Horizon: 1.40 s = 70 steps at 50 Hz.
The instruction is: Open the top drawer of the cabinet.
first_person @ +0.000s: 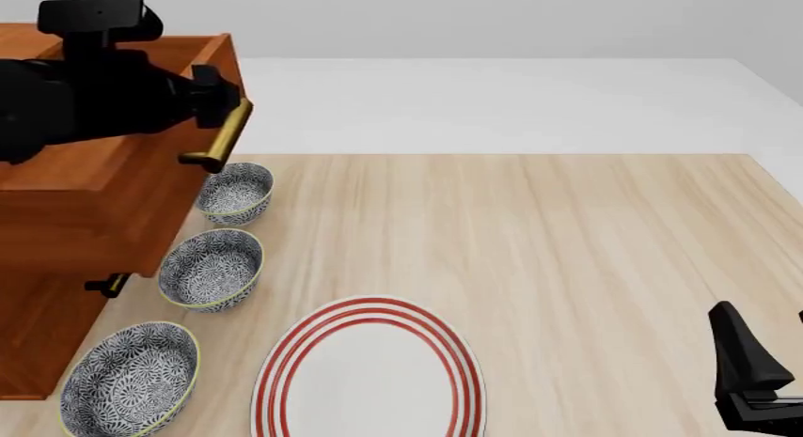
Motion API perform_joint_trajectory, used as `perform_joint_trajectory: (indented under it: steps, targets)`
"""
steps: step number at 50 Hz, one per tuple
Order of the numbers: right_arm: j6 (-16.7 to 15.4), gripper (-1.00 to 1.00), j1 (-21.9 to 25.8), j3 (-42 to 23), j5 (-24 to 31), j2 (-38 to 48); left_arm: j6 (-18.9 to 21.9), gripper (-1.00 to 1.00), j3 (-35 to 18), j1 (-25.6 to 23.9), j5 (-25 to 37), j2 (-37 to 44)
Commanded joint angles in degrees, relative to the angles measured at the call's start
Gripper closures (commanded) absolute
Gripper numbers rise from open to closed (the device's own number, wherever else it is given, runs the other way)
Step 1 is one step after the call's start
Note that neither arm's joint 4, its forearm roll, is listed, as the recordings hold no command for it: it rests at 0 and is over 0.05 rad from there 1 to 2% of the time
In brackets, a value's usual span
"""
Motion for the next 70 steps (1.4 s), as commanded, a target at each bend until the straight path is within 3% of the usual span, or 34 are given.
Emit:
perform_joint_trajectory:
  steps: [1, 70]
  targets:
    - [0.0, -1.0, -0.01, 0.0, 0.0, 0.0, 4.02, -1.0, 4.02, -1.9, 0.53, 3.67]
    - [0.01, -1.0, 0.69, -0.1, 0.13, -0.06, 2.57, -1.0, 4.41, -5.37, -0.57, 4.5]
